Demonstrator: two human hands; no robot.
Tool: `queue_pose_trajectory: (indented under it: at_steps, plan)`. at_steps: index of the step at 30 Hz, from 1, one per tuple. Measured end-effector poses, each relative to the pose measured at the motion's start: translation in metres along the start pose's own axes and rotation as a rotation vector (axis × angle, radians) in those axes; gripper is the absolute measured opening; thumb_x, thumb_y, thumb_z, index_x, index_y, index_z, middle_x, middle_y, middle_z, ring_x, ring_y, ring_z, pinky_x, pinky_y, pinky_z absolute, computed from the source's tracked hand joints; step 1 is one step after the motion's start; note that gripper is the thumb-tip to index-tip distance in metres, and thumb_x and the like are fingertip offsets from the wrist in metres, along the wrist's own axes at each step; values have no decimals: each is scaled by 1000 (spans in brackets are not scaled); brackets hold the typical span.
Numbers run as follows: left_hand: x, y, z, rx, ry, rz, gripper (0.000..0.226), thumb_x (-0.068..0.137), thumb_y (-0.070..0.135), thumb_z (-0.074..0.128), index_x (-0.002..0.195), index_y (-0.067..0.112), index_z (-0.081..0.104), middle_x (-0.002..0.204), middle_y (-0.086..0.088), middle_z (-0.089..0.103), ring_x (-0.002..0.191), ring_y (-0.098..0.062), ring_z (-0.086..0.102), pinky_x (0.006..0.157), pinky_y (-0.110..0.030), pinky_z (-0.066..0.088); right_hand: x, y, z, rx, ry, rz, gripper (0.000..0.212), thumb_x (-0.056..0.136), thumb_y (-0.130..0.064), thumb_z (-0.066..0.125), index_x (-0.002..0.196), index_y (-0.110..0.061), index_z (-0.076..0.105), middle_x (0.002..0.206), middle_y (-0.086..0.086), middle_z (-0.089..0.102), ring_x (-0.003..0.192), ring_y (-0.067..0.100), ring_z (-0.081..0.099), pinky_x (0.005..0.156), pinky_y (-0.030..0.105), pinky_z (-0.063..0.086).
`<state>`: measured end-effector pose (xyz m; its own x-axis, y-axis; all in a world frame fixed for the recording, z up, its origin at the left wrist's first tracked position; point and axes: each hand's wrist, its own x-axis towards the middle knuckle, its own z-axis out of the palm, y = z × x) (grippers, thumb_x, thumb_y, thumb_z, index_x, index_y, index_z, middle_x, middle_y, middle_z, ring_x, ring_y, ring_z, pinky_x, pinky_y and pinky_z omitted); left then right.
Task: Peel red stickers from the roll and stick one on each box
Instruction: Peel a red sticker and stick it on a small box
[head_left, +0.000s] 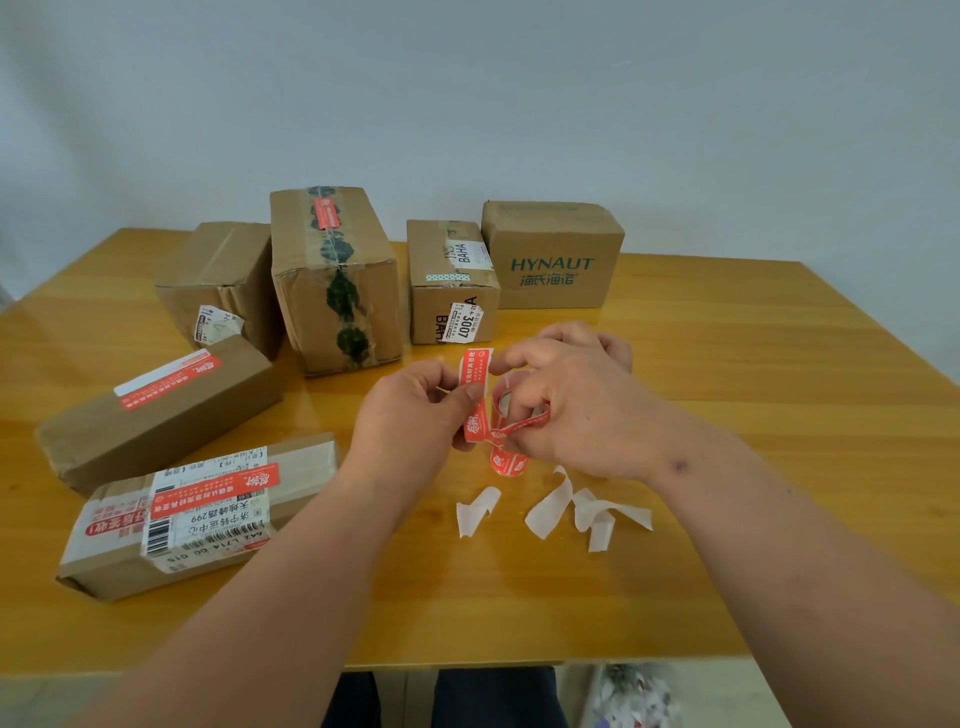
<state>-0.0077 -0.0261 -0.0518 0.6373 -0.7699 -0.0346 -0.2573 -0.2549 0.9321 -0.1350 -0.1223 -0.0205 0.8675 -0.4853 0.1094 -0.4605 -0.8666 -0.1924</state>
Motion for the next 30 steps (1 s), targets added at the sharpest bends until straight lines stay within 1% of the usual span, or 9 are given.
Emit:
queue_pose_trajectory:
  at_steps: [4, 9, 12, 14, 17, 20, 22, 27, 30]
  plan:
    - [2, -2, -1, -44, 58, 6, 12, 93, 31, 62, 84, 26, 67, 67, 5, 70, 54, -2, 63, 55, -18, 46, -1, 0, -2, 52, 8, 6, 6, 72, -37, 77, 72, -31, 74, 128, -31, 47, 122, 4, 21, 102, 38, 11]
    - [5, -1, -7, -87, 130, -7, 11, 93, 33, 61, 88, 26, 67, 70, 6, 70, 59, -5, 66, 62, -22, 51, -4, 0, -2, 82, 2, 13, 11, 68, -39, 79, 65, -32, 71, 124, -32, 47, 118, -1, 19, 104, 37, 9]
    - [3, -2, -12, -125, 49, -39, 10, 92, 31, 63, 86, 25, 69, 69, 6, 72, 60, -6, 67, 68, -25, 55, -5, -2, -4, 99, 10, 35, 19, 64, -47, 79, 73, -33, 71, 128, -29, 42, 124, 3, 20, 102, 34, 8]
    - [-1, -1, -16, -164, -27, -70, 10, 91, 28, 65, 87, 21, 70, 69, 3, 73, 62, -10, 68, 67, -26, 55, -4, -5, -6, 112, 76, 58, 19, 70, -51, 73, 80, -35, 70, 126, -26, 43, 124, 4, 22, 98, 32, 10]
    - [-8, 2, -22, -215, -129, -92, 11, 90, 25, 65, 87, 16, 71, 69, 0, 72, 63, -14, 66, 64, -24, 54, 1, -10, -7, 191, 208, 112, 15, 83, -50, 61, 88, -37, 67, 113, -23, 48, 118, 5, 31, 95, 30, 14]
    - [-14, 4, -28, -190, -205, -81, 14, 91, 26, 64, 86, 15, 72, 67, 2, 70, 61, -12, 63, 63, -23, 52, 4, -17, -7, 318, 201, 131, 11, 89, -45, 56, 85, -38, 64, 102, -20, 52, 110, 7, 43, 101, 39, 30]
    - [-18, 5, -31, -159, -233, -83, 15, 91, 26, 64, 86, 15, 72, 66, 3, 70, 60, -10, 62, 63, -23, 53, 4, -23, -9, 390, 176, 114, 13, 91, -38, 56, 80, -36, 62, 94, -19, 57, 98, 4, 51, 97, 45, 39]
    - [-24, 4, -39, -139, -278, -101, 14, 91, 24, 65, 82, 15, 72, 66, 1, 70, 60, -11, 61, 64, -24, 51, 0, -32, -11, 440, 146, 121, 14, 90, -25, 58, 78, -20, 65, 84, -19, 61, 82, -1, 58, 82, 29, 44]
    - [-29, 4, -41, -74, -264, -83, 14, 91, 31, 63, 87, 20, 70, 72, 3, 72, 64, -9, 64, 68, -24, 49, -2, -34, -12, 459, 128, 141, 15, 87, -22, 59, 75, -15, 66, 81, -19, 64, 78, 1, 60, 73, 25, 45]
